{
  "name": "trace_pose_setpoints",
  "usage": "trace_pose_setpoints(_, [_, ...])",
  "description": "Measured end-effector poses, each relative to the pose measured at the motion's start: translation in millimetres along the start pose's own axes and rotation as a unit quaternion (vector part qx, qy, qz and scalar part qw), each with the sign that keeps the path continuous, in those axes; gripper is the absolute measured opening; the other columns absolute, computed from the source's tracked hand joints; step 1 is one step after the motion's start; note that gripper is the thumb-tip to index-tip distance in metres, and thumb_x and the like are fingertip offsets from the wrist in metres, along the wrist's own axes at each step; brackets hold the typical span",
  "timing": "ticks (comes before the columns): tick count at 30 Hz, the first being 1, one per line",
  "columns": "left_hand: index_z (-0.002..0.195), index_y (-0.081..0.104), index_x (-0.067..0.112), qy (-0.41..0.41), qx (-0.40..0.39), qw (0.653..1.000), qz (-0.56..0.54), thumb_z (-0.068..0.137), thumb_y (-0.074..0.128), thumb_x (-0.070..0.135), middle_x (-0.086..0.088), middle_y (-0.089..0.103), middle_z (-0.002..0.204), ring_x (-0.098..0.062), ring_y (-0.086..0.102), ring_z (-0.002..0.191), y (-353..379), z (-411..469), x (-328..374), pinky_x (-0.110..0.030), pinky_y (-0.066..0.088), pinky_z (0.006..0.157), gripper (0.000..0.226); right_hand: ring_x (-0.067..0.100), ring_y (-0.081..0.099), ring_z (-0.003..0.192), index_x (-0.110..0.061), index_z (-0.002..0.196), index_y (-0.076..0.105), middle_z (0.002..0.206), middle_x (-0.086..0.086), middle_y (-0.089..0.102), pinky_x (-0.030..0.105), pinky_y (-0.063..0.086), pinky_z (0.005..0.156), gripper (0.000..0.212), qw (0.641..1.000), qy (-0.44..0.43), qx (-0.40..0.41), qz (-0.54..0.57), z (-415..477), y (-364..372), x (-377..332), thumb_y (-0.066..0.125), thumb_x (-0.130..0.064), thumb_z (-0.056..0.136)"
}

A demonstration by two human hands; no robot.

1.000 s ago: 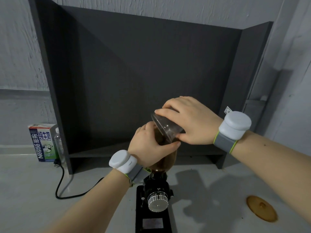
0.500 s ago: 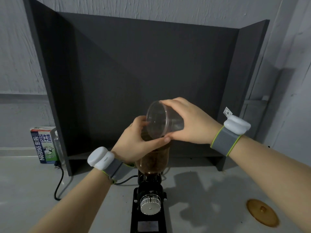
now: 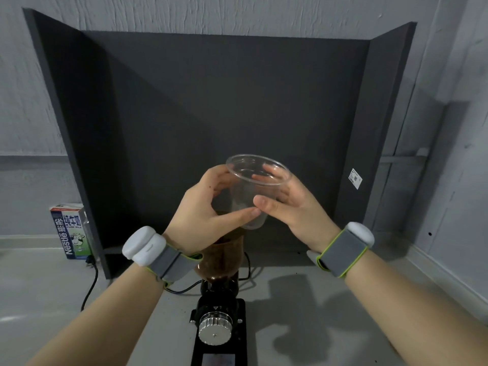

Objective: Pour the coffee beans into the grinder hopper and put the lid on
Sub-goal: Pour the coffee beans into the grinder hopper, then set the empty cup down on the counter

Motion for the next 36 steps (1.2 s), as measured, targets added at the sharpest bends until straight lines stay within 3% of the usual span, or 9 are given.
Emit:
trace_pose_setpoints(4, [0.126, 0.04, 0.03, 0.006, -0.009, 1.0, 0.013, 0.067, 0.07, 0.056, 0.021, 0.058, 0.117, 0.005, 0.055, 0.111, 16.1, 6.2, 8.4, -0.013, 0.043, 0.093, 0.071, 0.012, 0.054, 0.123, -0.02, 0.134, 0.043, 0.131, 0.005, 0.058, 0.044, 0.04, 0.109, 0.075, 0.999, 0.004, 0.003, 0.039, -5.0, -12.6, 6.2, 0.072, -0.034, 0.065])
trace_pose_setpoints(10, [0.125, 0.044, 0.025, -0.004, -0.001, 1.0, 0.005, 0.067, 0.069, 0.054, 0.02, 0.061, 0.112, 0.004, 0.059, 0.104, 14.1, 9.1, 7.4, -0.015, 0.047, 0.088, 0.07, 0.008, 0.052, 0.125, -0.021, 0.134, 0.042, 0.132, 0.002, 0.057, 0.042, 0.04, 0.11, 0.076, 0.999, 0.008, -0.005, 0.034, -3.9, -13.5, 4.2, 0.072, -0.032, 0.065])
trace_pose_setpoints(12, [0.124, 0.045, 0.023, -0.002, -0.013, 1.0, 0.024, 0.066, 0.069, 0.054, 0.018, 0.062, 0.11, 0.004, 0.06, 0.103, 15.8, 6.5, 8.1, -0.014, 0.048, 0.086, 0.07, 0.01, 0.052, 0.125, -0.021, 0.133, 0.042, 0.132, 0.003, 0.057, 0.04, 0.04, 0.109, 0.076, 0.999, 0.0, -0.003, 0.04, -2.5, -13.1, 4.4, 0.072, -0.031, 0.065])
trace_pose_setpoints(14, [0.124, 0.045, 0.025, -0.026, -0.023, 0.999, 0.02, 0.065, 0.069, 0.055, 0.016, 0.063, 0.11, 0.003, 0.061, 0.102, 95.3, 16.9, 24.6, -0.016, 0.049, 0.086, 0.07, 0.011, 0.053, 0.124, -0.021, 0.132, 0.043, 0.129, 0.002, 0.058, 0.035, 0.043, 0.106, 0.075, 0.998, 0.024, -0.012, 0.054, -29.3, -80.3, 31.0, 0.072, -0.03, 0.064])
trace_pose_setpoints(20, [0.123, 0.045, 0.03, -0.037, -0.02, 0.999, 0.001, 0.062, 0.071, 0.059, 0.013, 0.065, 0.112, 0.001, 0.061, 0.104, 101.2, 20.4, 22.9, -0.024, 0.052, 0.089, 0.072, 0.013, 0.056, 0.121, -0.019, 0.133, 0.042, 0.127, 0.005, 0.058, 0.027, 0.047, 0.1, 0.076, 0.998, 0.03, -0.005, 0.047, -27.8, -92.1, 37.3, 0.07, -0.029, 0.062])
trace_pose_setpoints(24, [0.123, 0.043, 0.032, -0.042, -0.034, 0.999, 0.004, 0.064, 0.072, 0.055, 0.014, 0.063, 0.114, 0.003, 0.059, 0.105, 120.5, 21.6, 20.4, -0.016, 0.05, 0.087, 0.07, 0.011, 0.055, 0.121, -0.018, 0.133, 0.042, 0.129, 0.007, 0.058, 0.022, 0.046, 0.1, 0.074, 0.999, 0.037, -0.013, 0.031, -35.8, -106.6, 42.6, 0.069, -0.028, 0.064])
trace_pose_setpoints(32, [0.122, 0.044, 0.032, -0.108, -0.047, 0.992, -0.045, 0.056, 0.074, 0.059, 0.016, 0.063, 0.108, 0.006, 0.06, 0.1, 197.0, 5.8, -13.8, -0.009, 0.047, 0.081, 0.078, 0.016, 0.053, 0.122, -0.031, 0.118, 0.052, 0.127, 0.003, 0.06, 0.046, 0.04, 0.108, 0.051, 0.993, 0.08, -0.004, -0.087, -75.8, -173.9, 90.6, 0.068, -0.038, 0.07])
trace_pose_setpoints(34, [0.122, 0.044, 0.034, -0.127, -0.054, 0.989, -0.052, 0.054, 0.076, 0.062, 0.016, 0.064, 0.108, 0.007, 0.059, 0.1, 218.3, -2.7, -28.6, -0.007, 0.047, 0.079, 0.08, 0.012, 0.054, 0.121, -0.028, 0.12, 0.052, 0.127, 0.0, 0.06, 0.043, 0.041, 0.107, 0.047, 0.986, 0.097, 0.004, -0.132, -87.7, -192.8, 110.0, 0.069, -0.033, 0.076])
trace_pose_setpoints(36, [0.12, 0.044, 0.039, -0.148, -0.054, 0.986, -0.061, 0.052, 0.077, 0.064, 0.017, 0.064, 0.106, 0.008, 0.059, 0.099, 232.4, -12.0, -43.9, -0.008, 0.048, 0.076, 0.079, 0.007, 0.055, 0.116, -0.024, 0.123, 0.053, 0.124, -0.001, 0.062, 0.032, 0.042, 0.105, 0.045, 0.979, 0.102, 0.012, -0.178, -98.3, -207.1, 123.7, 0.069, -0.028, 0.081])
Point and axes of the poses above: each hand's wrist, its own z-axis towards the middle knuckle, its own y-axis out of the palm, x = y × z, the point moved 9 cm from there along z, towards the middle knuckle
